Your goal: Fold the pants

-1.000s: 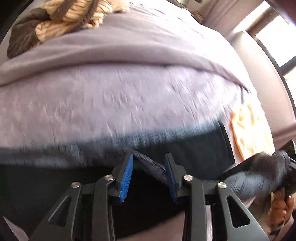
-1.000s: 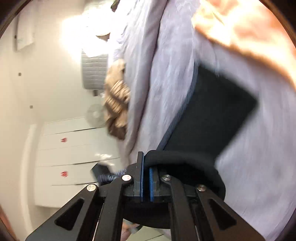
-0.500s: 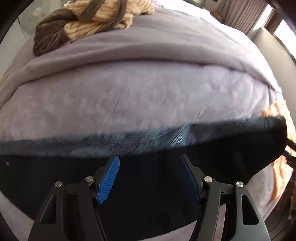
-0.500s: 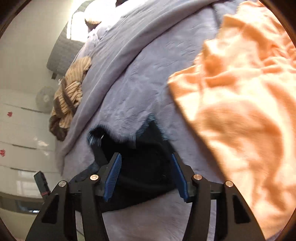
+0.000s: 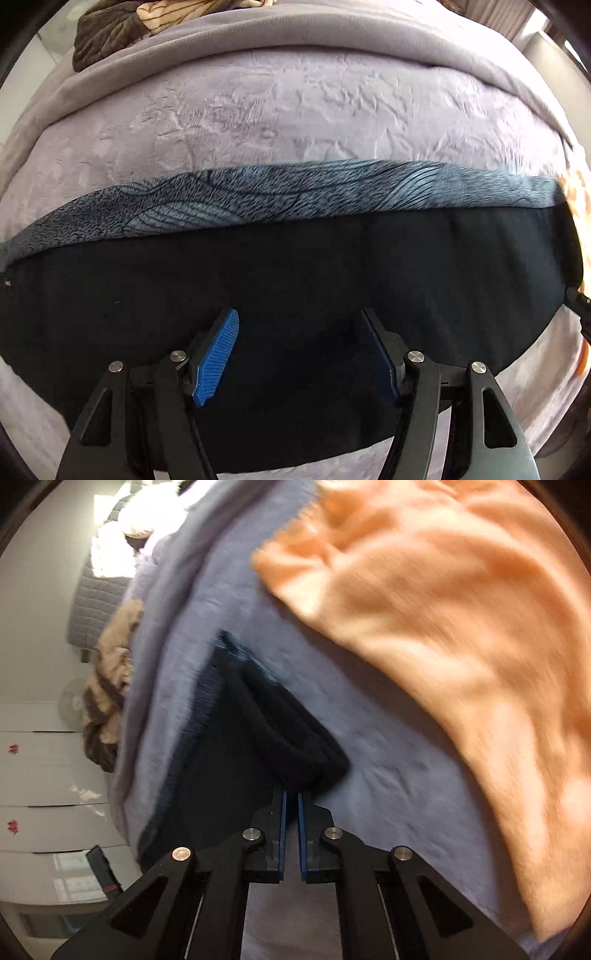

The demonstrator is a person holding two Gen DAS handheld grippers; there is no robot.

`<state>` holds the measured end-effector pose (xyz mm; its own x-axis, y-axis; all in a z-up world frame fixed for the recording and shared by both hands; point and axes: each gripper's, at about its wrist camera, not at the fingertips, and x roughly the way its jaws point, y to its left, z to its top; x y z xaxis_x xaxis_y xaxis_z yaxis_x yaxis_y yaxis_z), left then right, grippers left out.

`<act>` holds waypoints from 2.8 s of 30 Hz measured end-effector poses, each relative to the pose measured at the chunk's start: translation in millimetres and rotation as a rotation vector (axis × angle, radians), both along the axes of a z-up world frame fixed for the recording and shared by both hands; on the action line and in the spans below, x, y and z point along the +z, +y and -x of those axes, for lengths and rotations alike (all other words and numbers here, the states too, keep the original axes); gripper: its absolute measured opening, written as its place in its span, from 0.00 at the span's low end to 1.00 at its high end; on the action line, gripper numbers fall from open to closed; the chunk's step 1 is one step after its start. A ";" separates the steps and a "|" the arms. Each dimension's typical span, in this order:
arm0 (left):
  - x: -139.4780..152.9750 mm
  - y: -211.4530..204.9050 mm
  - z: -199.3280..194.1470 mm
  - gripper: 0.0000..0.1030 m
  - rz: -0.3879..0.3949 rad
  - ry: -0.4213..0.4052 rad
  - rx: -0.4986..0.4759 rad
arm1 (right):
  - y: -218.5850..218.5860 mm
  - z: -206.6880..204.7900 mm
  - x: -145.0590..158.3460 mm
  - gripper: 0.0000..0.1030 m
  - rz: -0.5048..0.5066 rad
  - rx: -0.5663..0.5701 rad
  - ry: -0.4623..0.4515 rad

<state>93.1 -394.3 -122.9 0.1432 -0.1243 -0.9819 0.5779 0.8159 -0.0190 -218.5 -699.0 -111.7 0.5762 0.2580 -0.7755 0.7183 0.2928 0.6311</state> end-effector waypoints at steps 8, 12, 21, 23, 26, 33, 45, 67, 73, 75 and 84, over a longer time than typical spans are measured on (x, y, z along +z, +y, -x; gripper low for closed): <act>23.1 -19.9 -19.7 0.66 0.038 -0.090 0.013 | 18.9 -49.9 81.7 0.13 0.349 0.250 -0.088; -0.3 -41.6 -40.5 0.66 0.019 -0.119 0.032 | 20.2 -122.4 53.8 0.13 0.416 0.394 -0.060; 9.1 -13.7 -88.4 0.77 0.016 -0.157 0.107 | -34.0 -121.3 39.8 0.11 0.395 0.212 -0.006; 24.7 17.3 -89.7 0.77 0.012 -0.162 0.114 | -19.5 -110.3 54.5 0.24 0.341 0.235 -0.045; 43.0 77.1 -86.5 0.77 -0.012 -0.174 0.125 | 27.1 -96.5 59.2 0.28 0.125 0.299 -0.195; 39.3 213.4 -70.9 0.77 -0.030 -0.080 0.235 | 220.0 -112.5 -0.1 0.36 -0.334 0.433 -0.264; -2.8 318.7 -35.8 0.77 0.247 0.271 0.391 | 325.9 -175.5 -27.1 0.39 -0.383 0.355 -0.290; 49.6 332.0 -14.4 0.71 0.193 0.029 0.246 | 355.5 -189.8 56.4 0.24 0.057 0.690 -0.125; 71.5 379.8 -80.0 0.71 0.147 -0.131 0.332 | 396.2 -307.4 121.5 0.35 0.168 0.962 -0.302; 66.4 397.1 -98.0 0.71 0.142 -0.146 0.375 | 422.9 -356.4 125.8 0.36 0.185 1.073 -0.328; 8.2 422.6 -127.5 0.71 0.091 -0.153 0.452 | 588.7 -516.9 82.7 0.37 0.376 1.489 -0.272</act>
